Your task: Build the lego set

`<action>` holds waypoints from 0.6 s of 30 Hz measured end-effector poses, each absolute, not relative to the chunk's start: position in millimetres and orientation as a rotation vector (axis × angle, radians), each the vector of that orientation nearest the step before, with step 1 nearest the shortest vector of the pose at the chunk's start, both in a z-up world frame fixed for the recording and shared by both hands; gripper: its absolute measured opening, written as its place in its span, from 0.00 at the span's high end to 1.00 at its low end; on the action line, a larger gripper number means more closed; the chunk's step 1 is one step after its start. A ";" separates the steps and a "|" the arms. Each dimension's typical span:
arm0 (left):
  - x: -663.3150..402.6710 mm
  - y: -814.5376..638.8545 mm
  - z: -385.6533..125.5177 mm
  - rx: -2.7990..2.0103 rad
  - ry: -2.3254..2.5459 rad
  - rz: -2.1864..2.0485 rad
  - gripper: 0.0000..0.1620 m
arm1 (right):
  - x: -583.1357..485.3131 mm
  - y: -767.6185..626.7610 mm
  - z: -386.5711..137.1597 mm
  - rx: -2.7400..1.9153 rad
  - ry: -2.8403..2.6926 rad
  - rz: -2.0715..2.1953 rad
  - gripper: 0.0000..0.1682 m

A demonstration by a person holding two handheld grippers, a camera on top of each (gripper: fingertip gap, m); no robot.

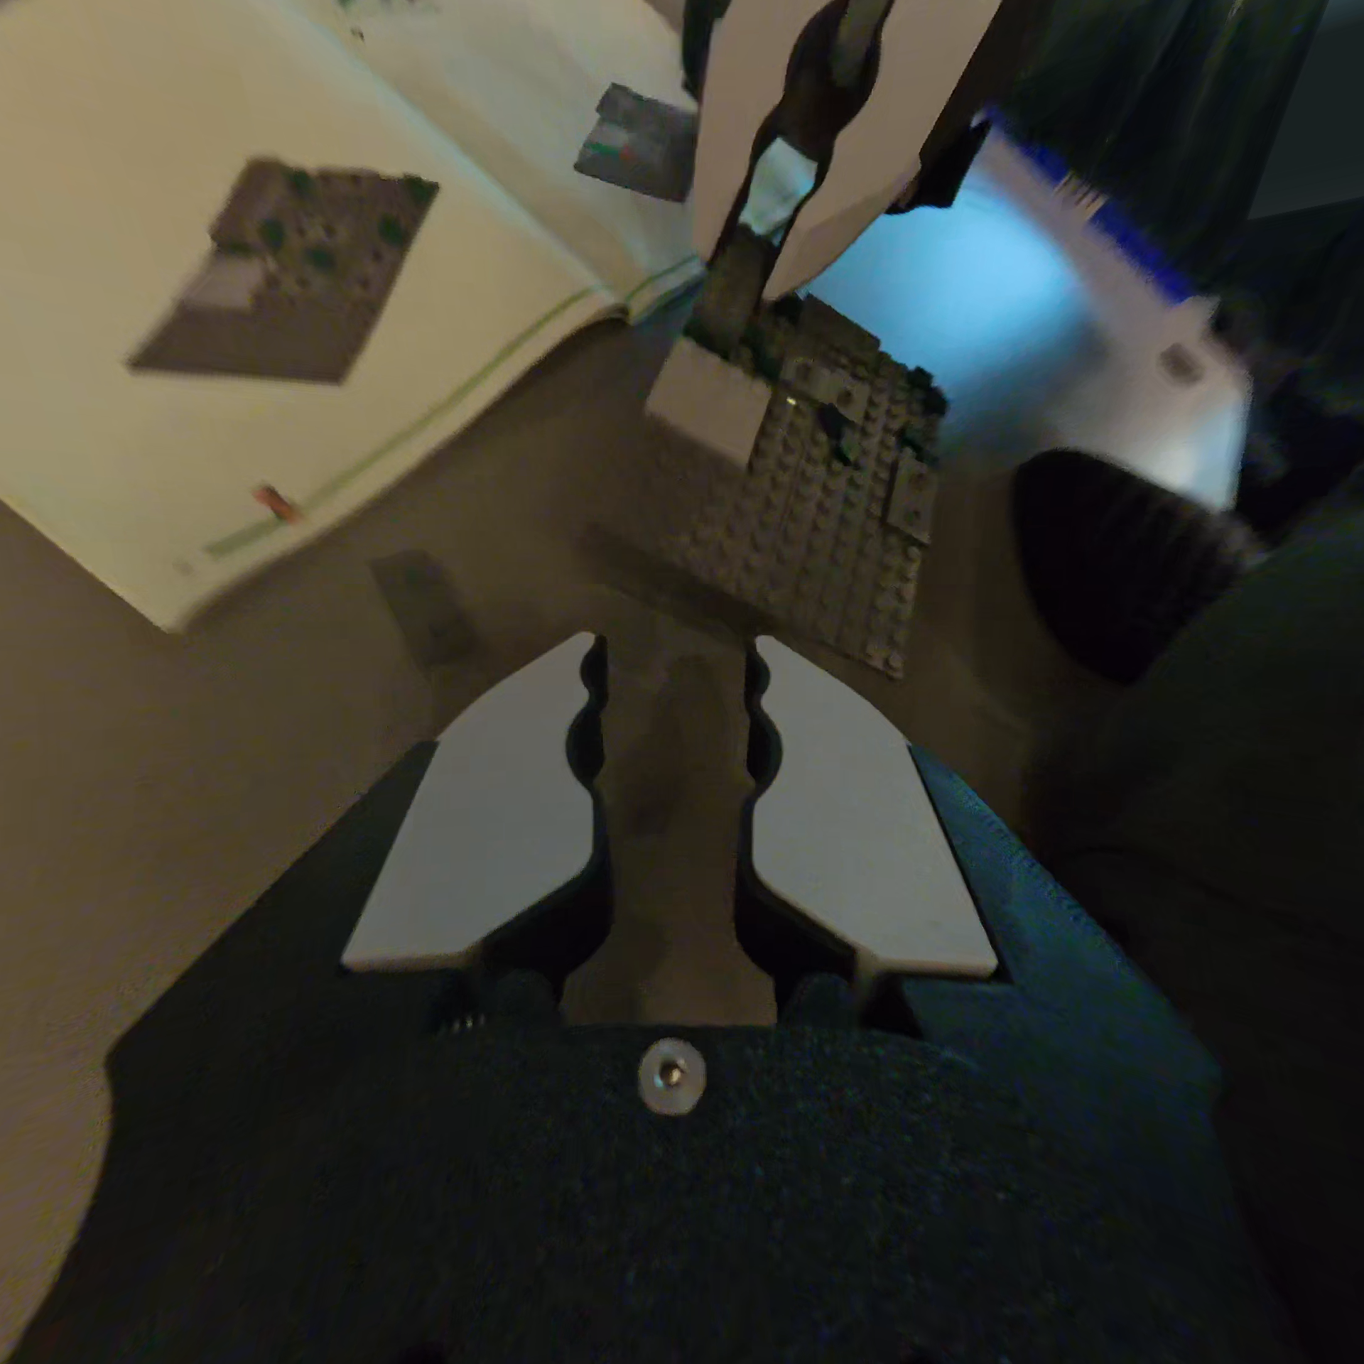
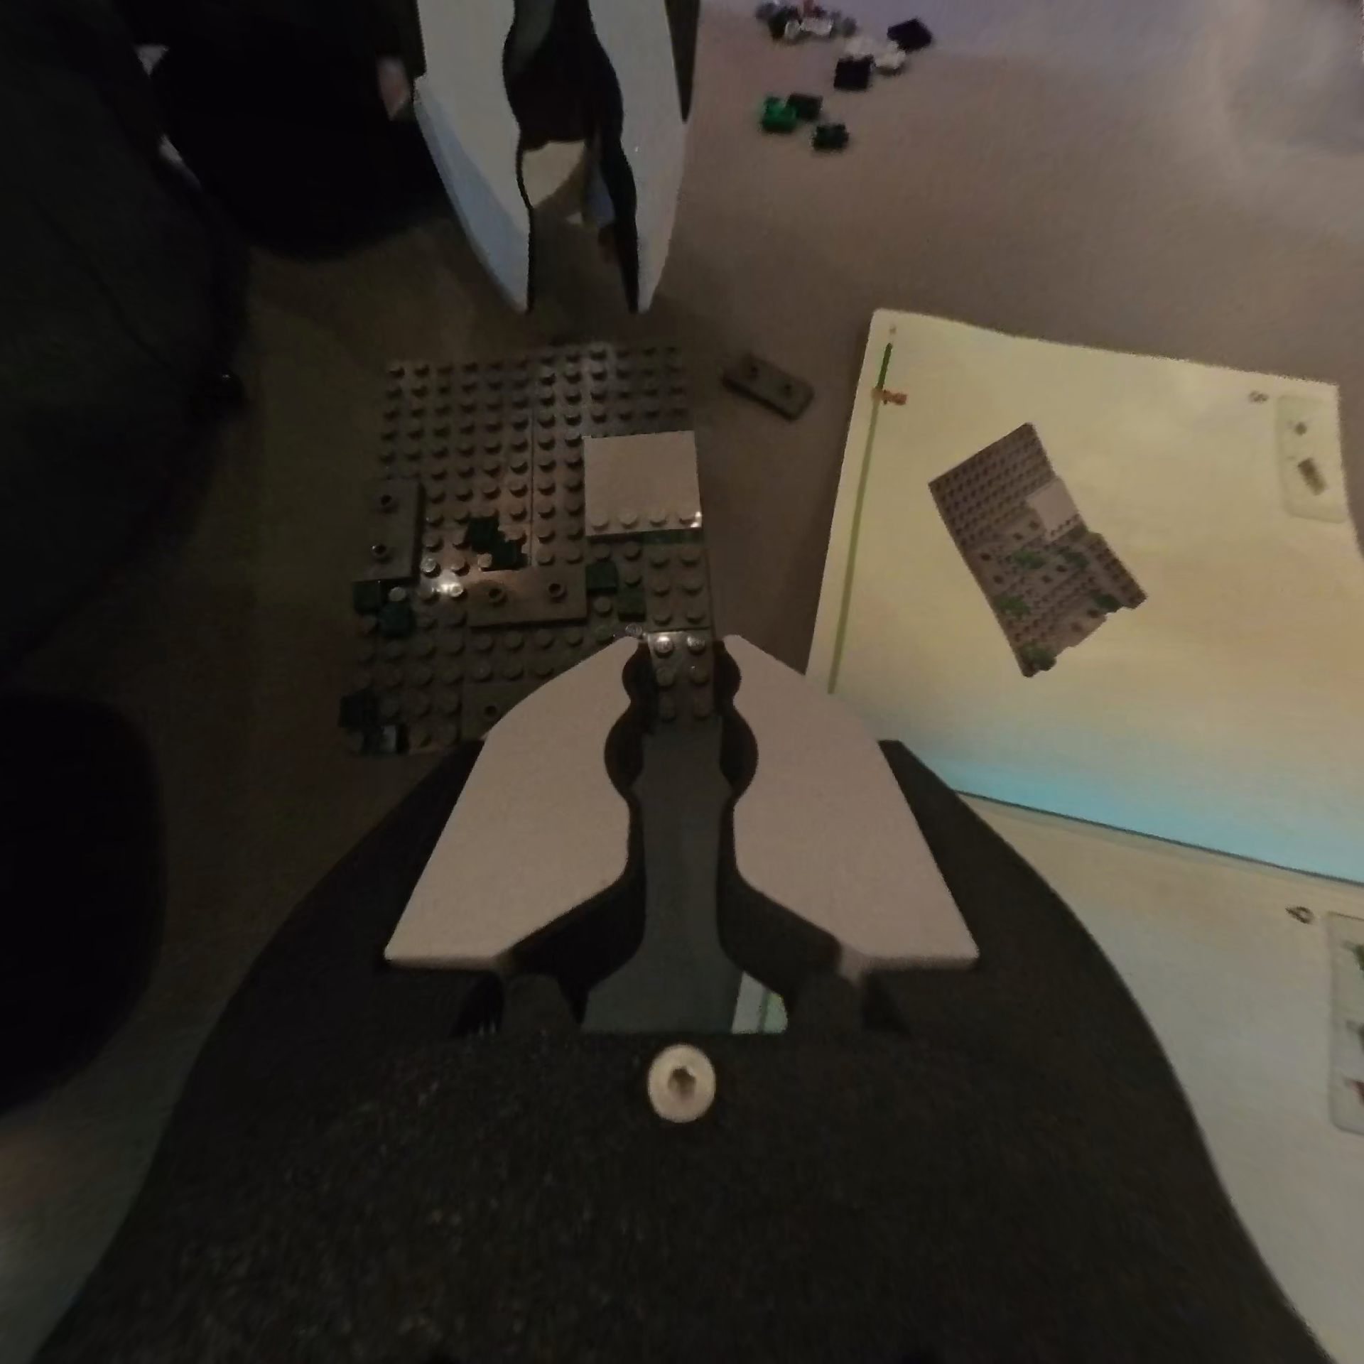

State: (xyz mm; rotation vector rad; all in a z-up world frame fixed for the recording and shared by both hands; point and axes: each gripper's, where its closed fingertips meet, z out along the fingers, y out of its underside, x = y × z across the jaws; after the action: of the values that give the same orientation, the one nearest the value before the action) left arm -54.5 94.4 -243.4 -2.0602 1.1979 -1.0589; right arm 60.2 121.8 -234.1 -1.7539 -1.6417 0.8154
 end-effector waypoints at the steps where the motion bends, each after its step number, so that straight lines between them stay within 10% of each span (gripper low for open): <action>1: -55.6 90.2 -241.3 -2.067 1.164 -1.114 0.78 | 60.3 121.1 -229.5 -1.743 -1.641 0.802 0.91; 18: -27.3 44.6 -199.9 -2.056 0.401 -2.072 0.87 | 39.3 91.5 -201.9 -1.642 -1.647 0.815 0.91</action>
State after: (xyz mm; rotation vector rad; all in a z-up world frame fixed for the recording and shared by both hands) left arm -27.3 44.6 -199.9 -2.0557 0.4008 -2.0716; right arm 39.3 91.5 -201.9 -1.6419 -1.6473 0.8153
